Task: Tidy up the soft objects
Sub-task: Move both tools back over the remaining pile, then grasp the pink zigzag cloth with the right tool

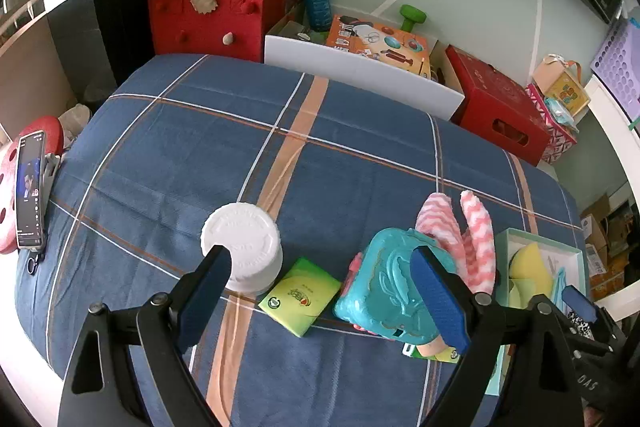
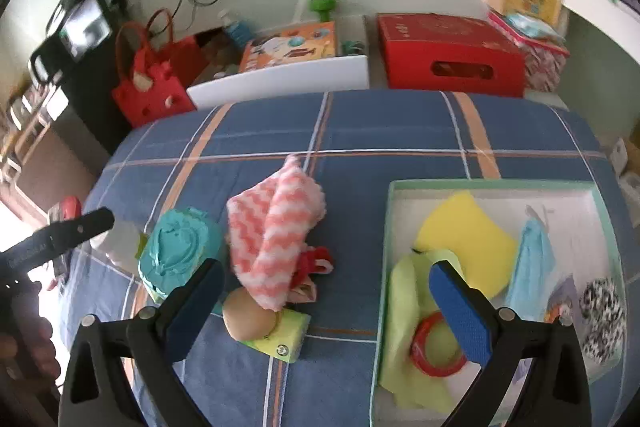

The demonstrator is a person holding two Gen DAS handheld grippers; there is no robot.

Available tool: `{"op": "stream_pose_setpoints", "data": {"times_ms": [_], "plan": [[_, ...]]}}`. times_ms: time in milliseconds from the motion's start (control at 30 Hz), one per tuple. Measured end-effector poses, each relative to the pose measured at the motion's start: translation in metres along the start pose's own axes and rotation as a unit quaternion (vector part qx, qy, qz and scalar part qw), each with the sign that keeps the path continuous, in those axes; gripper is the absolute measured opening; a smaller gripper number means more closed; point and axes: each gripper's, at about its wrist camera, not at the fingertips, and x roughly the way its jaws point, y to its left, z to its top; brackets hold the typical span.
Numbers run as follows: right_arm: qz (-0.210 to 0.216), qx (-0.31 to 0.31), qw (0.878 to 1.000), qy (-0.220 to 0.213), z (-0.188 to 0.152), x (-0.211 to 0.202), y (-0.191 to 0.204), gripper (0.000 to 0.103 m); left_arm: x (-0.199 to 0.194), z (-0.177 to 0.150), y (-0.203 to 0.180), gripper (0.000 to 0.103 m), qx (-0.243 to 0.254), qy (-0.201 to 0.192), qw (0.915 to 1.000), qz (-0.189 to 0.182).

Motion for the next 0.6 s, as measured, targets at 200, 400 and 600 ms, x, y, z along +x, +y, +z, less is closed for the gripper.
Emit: {"op": "stream_pose_setpoints", "data": {"times_ms": [200, 400, 600], "plan": [[-0.002, -0.015, 1.000, 0.005, 0.006, 0.009, 0.013, 0.100, 0.004, 0.001, 0.004, 0.091, -0.005, 0.005, 1.0000, 0.001], [-0.003, -0.029, 0.999, 0.013, 0.005, 0.020, 0.022, 0.084, 0.006, 0.001, 0.001, 0.091, 0.002, 0.009, 1.0000, 0.000], [0.029, -0.025, 0.999, 0.024, -0.002, 0.031, 0.023, 0.077, 0.011, -0.001, -0.002, 0.091, 0.006, 0.017, 0.9998, 0.006]]}}
